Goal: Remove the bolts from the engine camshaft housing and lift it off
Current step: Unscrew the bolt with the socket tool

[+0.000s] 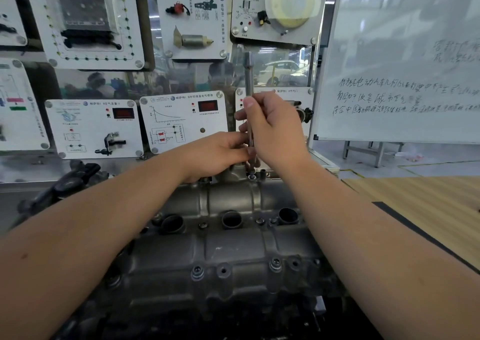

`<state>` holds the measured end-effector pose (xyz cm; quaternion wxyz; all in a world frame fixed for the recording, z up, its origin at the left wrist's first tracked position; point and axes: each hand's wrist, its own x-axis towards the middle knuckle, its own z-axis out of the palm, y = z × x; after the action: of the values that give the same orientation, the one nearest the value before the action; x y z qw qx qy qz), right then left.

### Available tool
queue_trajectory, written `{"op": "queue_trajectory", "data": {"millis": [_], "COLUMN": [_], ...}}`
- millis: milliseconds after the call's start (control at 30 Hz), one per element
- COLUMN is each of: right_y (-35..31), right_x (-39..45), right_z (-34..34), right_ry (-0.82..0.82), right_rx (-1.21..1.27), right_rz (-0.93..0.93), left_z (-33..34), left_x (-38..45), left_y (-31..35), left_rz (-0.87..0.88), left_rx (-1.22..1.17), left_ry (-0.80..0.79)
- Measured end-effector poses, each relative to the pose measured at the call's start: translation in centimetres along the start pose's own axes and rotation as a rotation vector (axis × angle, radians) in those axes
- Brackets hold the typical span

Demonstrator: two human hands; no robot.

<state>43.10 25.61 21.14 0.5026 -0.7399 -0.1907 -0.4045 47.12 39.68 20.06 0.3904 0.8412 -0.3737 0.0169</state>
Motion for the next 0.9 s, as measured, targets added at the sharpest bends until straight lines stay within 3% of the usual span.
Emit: {"op": "queue_trajectory", "data": {"millis": [333,600,767,900], "right_y": [0.0,0.2,0.2,0.3], "right_x": [0.2,0.3,0.1,0.1], "right_z": [-0.2,-0.5,-0.4,-0.1], "right_ry": [0.038,-0.024,-0.042,0.043], "right_rx": [-0.012,-0.071,-0.039,-0.123], "right_rz": [-0.002,-0.008,-0.002,0.005], "left_z": [0.2,0.0,0.1,0.2], "left_x": [0.4,0.1,0.1,0.2], "left_y": [-0.2,-0.6,0.0,0.5], "left_rz": [0.043,0.010,-0.005,-0.002], "left_rx": [0.056,-0.064,0.050,0.082], "left_ry": [0.010,-0.044,-0.007,0.003]}}
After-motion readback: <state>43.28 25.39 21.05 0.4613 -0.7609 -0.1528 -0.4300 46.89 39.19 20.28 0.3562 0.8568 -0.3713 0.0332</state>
